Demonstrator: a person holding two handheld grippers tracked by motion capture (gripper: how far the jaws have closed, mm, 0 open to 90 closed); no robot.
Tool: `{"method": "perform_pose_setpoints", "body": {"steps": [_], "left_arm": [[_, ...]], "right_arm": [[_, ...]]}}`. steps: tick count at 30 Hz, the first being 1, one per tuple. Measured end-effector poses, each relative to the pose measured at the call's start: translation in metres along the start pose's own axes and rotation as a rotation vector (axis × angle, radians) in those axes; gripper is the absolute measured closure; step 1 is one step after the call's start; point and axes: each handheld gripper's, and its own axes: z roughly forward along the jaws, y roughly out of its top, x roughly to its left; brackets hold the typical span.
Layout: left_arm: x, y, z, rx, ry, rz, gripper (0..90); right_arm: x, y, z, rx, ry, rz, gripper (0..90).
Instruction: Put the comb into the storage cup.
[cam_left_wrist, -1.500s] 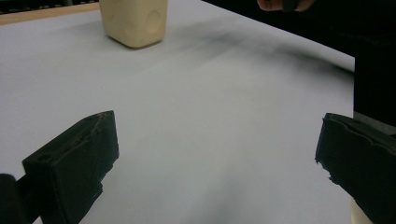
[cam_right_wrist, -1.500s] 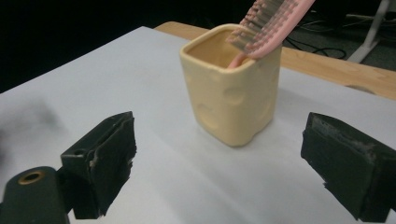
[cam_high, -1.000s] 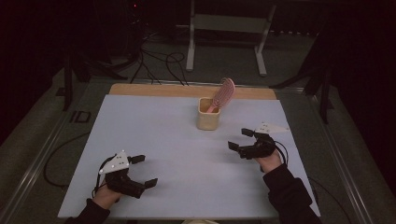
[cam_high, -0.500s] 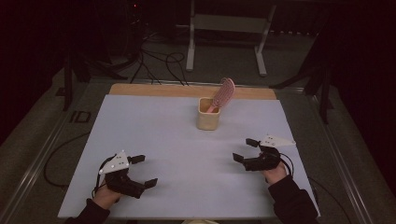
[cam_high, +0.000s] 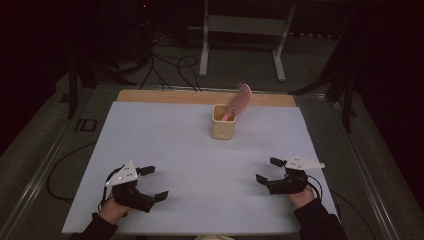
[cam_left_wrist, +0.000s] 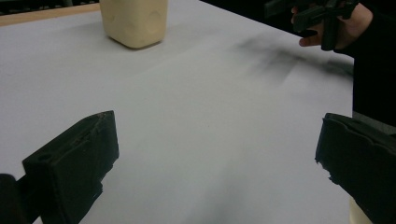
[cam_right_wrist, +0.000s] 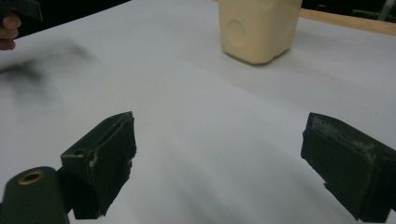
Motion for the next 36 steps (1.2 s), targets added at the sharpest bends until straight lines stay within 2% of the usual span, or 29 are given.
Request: {"method": "perform_pose_setpoints", "body": {"steps": [8, 16, 26, 27, 36], "left_arm": [[0.000, 0.000, 0.000, 0.000, -0.002, -0.001, 0.1], [0.000, -0.001, 0.001, 0.002, -0.004, -0.003, 0.1], [0.001, -0.002, 0.001, 0.005, -0.003, -0.005, 0.1], [0.001, -0.002, 0.001, 0.007, -0.001, -0.003, 0.1], [0.000, -0.002, 0.002, 0.014, 0.000, 0.004, 0.1]], "right_arm": [[0.001, -0.012, -0.007, 0.000, -0.012, -0.009, 10.0], [0.002, -0.024, -0.013, 0.000, -0.012, 0.016, 10.0], [0.000, -0.027, -0.017, 0.007, -0.037, 0.012, 10.2], [0.000, -0.027, -0.018, 0.014, -0.057, -0.001, 10.2], [0.000, -0.027, -0.014, 0.007, -0.045, 0.001, 10.2]]}}
